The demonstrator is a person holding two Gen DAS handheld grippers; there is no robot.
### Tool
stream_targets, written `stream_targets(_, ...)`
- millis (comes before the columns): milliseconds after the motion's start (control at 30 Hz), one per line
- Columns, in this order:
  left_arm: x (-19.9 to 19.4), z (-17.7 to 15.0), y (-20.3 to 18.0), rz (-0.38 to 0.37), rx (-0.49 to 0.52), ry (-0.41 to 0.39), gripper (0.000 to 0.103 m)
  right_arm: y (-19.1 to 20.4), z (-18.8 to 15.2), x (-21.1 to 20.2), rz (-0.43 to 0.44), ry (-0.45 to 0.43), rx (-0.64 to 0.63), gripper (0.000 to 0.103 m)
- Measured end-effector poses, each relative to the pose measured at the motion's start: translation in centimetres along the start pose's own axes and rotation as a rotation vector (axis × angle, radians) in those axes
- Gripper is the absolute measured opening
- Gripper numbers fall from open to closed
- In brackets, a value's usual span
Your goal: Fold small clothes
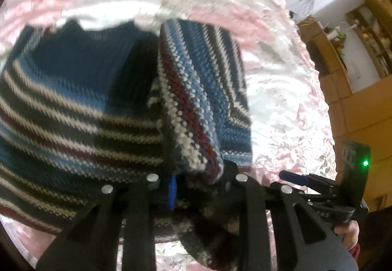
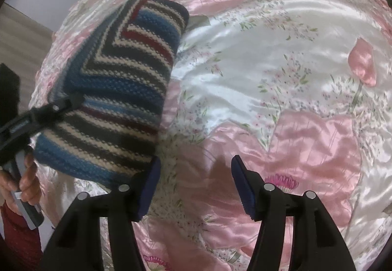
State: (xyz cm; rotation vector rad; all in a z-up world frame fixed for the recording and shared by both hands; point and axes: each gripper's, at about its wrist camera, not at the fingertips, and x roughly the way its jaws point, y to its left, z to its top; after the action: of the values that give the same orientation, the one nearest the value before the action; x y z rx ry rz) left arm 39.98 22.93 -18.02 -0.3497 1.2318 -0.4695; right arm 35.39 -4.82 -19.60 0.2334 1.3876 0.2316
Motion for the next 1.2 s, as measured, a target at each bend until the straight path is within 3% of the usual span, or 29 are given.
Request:
stream_targets(267, -3.4, 0.6, 1.8, -0.02, -0.013, -0.045, 0.023, 0.3, -0.6, 0.4, -0.001, 0.011, -0.015, 0.061)
stream_targets(467, -7.8, 1.5, 4.0, 0.007, 0.013, -0.101, 0.022, 1.0, -0.9, 1.1, 0.006, 0.021, -0.025, 0.061)
stream_targets(700, -13.9, 3.2, 8.7, 0.092, 0.002, -0.174, 0.022, 2.2, -1.2, 2.0, 0.015, 0.035, -0.042, 0.063)
stream_targets(800, -15.4, 3.6, 12.5, 0.135, -0.049, -0.176, 0.023, 2.8, -1.3, 2.3, 0.013, 0.037, -0.051, 0.063)
stream_targets(1000, -13.2, 2.6, 19.0, 0.155, -0.149, -0.098, 0.023, 4.2, -1.4, 3.2, 0.016, 0.051, -0.085, 0.064)
stream_targets(1200, -9.3, 1.6, 21.5, 0.196, -0.161, -0.062, 0.024, 5.1, -1.9, 3.6, 0.002, 0.072, -0.118, 0.065)
